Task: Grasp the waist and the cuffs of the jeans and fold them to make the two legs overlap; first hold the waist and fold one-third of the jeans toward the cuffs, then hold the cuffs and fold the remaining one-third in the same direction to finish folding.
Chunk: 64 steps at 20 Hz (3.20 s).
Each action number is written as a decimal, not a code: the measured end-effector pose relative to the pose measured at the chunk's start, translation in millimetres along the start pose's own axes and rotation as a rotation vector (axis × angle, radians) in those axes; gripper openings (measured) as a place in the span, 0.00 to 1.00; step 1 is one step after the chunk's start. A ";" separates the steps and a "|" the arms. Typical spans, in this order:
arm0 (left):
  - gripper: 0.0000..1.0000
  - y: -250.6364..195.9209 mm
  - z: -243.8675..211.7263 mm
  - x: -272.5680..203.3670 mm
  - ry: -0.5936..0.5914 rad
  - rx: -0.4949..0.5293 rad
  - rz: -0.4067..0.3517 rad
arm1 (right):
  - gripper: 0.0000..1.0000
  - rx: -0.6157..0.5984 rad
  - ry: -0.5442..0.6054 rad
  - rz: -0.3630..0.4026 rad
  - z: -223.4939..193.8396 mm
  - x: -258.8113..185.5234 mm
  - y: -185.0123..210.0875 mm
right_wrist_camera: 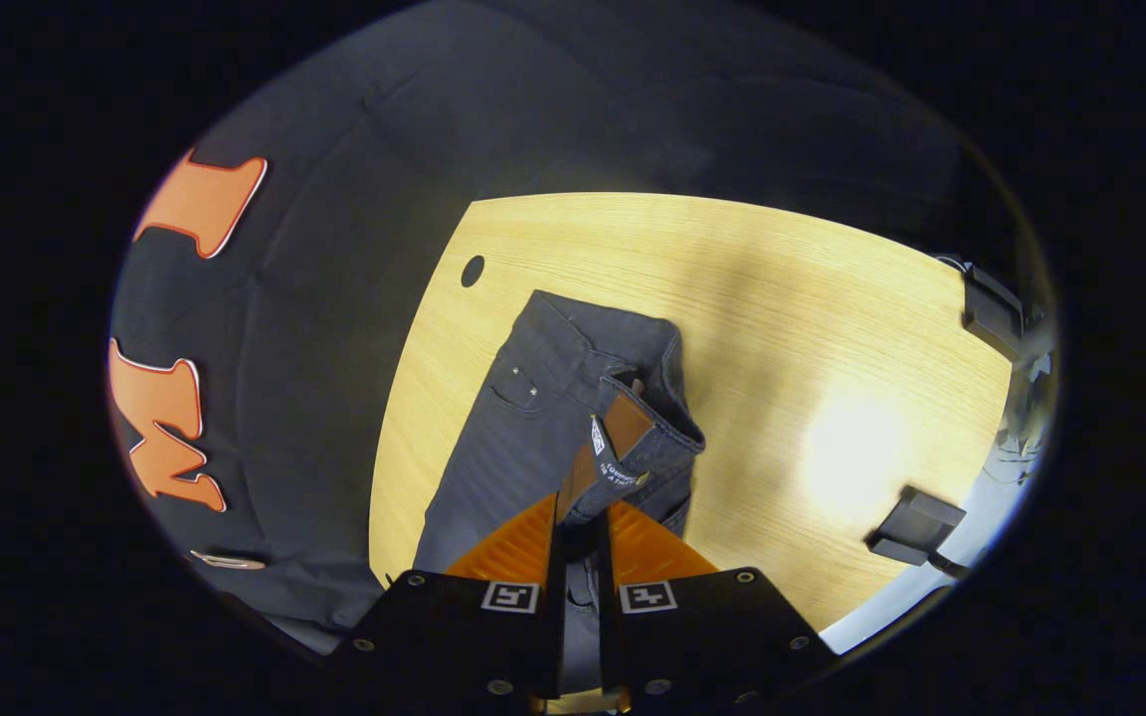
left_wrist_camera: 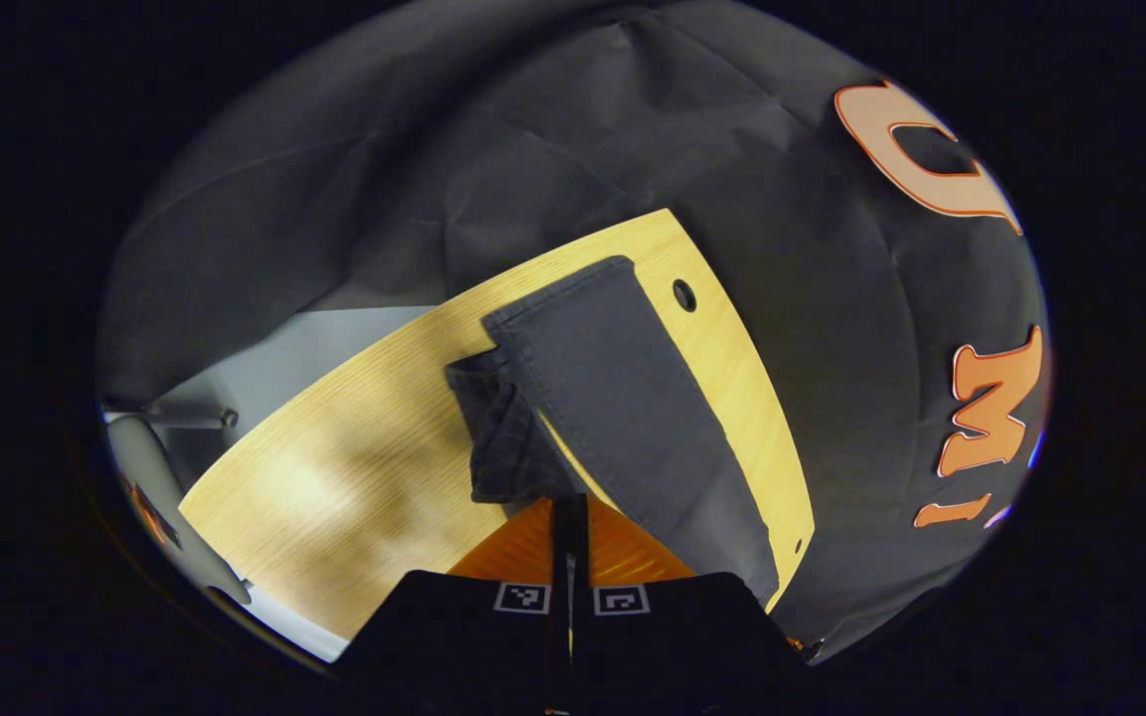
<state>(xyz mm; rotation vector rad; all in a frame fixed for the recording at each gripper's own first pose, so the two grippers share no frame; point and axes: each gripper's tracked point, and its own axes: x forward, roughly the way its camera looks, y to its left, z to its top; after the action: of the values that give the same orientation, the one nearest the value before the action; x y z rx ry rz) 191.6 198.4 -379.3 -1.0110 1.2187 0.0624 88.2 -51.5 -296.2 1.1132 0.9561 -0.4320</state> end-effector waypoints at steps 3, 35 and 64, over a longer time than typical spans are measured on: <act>0.01 -14.8 17.6 16.2 0.025 0.052 -0.027 | 0.16 0.037 -0.040 0.015 10.2 -3.0 21.6; 0.97 -83.9 132.9 132.2 0.008 0.498 0.208 | 0.93 -0.080 0.078 -0.080 96.3 107.0 84.4; 0.98 -161.3 -5.8 -12.7 -0.222 0.961 0.089 | 0.99 -0.203 0.007 -0.280 69.8 100.4 -11.5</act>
<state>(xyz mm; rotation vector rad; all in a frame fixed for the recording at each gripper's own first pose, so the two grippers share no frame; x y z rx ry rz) 268.9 105.9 -271.2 -0.1030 0.9141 -0.3111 164.9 -103.4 -376.8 0.8006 1.1412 -0.5453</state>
